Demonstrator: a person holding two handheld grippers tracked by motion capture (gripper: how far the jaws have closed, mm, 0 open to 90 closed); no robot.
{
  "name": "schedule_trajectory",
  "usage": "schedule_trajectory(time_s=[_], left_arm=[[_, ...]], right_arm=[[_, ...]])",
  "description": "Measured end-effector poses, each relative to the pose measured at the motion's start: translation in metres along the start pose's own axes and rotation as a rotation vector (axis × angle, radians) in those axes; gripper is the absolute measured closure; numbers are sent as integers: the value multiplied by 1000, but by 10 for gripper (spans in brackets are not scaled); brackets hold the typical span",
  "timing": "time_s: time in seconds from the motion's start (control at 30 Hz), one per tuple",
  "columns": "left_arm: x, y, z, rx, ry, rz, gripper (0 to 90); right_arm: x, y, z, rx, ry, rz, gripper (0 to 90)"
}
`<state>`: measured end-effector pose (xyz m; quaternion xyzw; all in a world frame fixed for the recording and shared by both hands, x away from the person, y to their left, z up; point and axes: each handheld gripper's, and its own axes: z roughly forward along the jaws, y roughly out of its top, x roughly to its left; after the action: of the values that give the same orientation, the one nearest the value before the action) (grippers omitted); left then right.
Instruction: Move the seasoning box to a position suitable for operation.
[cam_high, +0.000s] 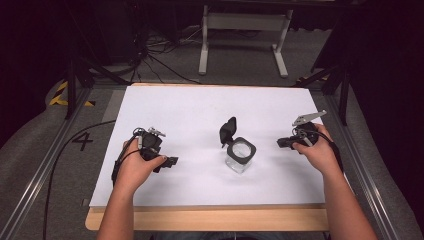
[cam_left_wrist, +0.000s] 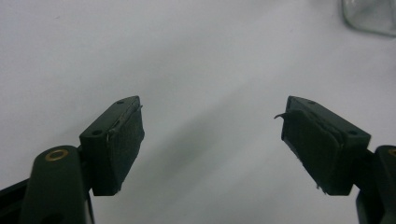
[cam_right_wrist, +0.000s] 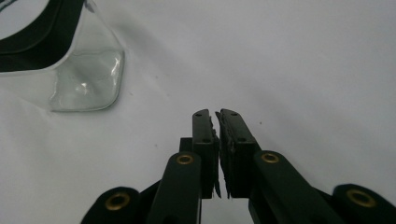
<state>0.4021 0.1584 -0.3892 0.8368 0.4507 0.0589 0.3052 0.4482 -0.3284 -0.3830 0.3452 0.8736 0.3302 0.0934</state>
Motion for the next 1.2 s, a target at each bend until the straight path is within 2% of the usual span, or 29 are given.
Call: schedule_trajectory(time_s=[0.07,0.17,0.27,0.3,0.5,0.83,0.97,1.03,1.2], left_arm=[[-3,1,-1,1,12,15,244],[-10,5,-2,6,-7,49,268],[-16,7,-3,13,-17,81,275],[-18,7,-4,14,-21,84,275],[-26,9,-8,7,-28,116,274],[-32,10,-8,4,-33,134,272],[-32,10,-8,7,-35,132,272],[-32,10,-8,7,-33,133,272],[-32,9,-8,6,-33,133,270]], right_arm=[[4,1,1,-18,53,-24,889],[11,4,3,-12,93,-68,896],[19,7,8,-14,154,-94,896],[21,8,9,-11,160,-100,896],[33,12,18,2,183,-131,895],[43,14,37,16,231,-156,899],[45,15,41,15,232,-164,899],[46,16,45,16,215,-173,900],[44,16,47,12,217,-168,900]])
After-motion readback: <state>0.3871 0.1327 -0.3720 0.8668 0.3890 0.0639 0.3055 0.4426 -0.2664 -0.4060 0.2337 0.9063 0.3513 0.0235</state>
